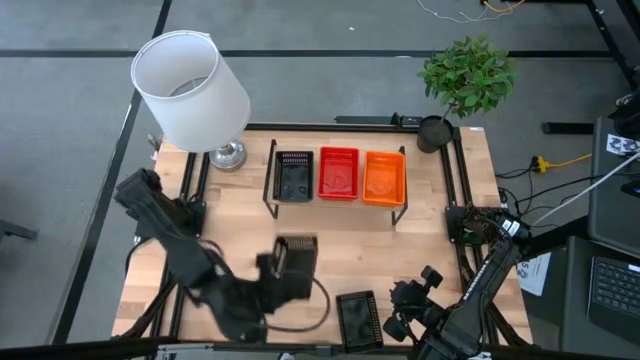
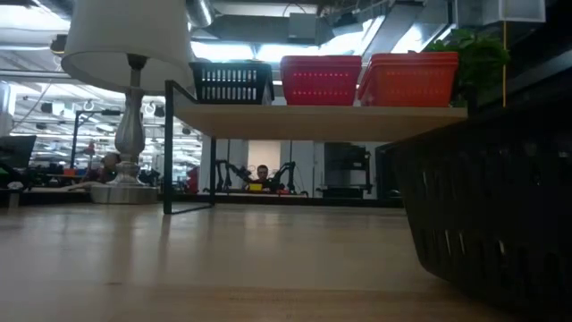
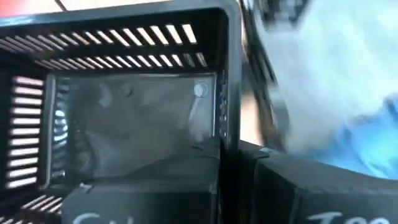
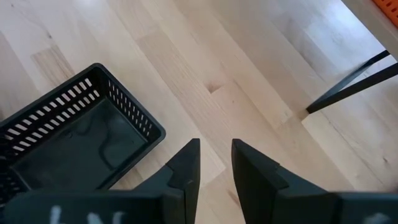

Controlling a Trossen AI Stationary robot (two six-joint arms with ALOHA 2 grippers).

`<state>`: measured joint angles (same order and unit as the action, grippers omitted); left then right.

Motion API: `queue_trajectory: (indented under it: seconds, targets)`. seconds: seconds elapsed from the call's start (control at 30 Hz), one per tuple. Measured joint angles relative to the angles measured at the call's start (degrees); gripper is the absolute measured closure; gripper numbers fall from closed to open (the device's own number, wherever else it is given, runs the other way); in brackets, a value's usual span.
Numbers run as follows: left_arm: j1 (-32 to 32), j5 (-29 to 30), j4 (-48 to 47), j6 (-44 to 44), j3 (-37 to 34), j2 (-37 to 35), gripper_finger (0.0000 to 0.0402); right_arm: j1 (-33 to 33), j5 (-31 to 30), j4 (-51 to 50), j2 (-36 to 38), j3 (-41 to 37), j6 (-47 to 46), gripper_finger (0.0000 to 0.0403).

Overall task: Stack baskets on shelf by color
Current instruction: Stack the top black bin on top of the black bin on the shelf

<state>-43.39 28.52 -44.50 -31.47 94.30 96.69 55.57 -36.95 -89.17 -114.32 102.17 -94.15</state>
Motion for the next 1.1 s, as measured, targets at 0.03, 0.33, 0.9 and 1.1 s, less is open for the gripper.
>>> queue_trajectory:
  seconds: [0.03,0.33,0.9,1.1]
  targets:
    - [-0.3,3.41,-1.98,2.15,2.63,-0.88,0.0401,0.0,0.0,0.02,0.0,0.0,0.0,0.0312]
    - [9.66,13.78,-26.77,9.59,14.41,-7.6,0.0401,0.02,0.0,0.07,0.0,0.0,0.07,0.0312]
    - [37.85,-12.58,-22.66,25.55,-0.73,-8.03,0.0401,0.02,0.04,0.17,0.0,0.0,0.07,0.0312]
    - [40.91,-17.94,-21.42,27.47,-0.87,-8.07,0.0401,0.02,0.14,0.29,0.0,0.0,0.07,0.0312]
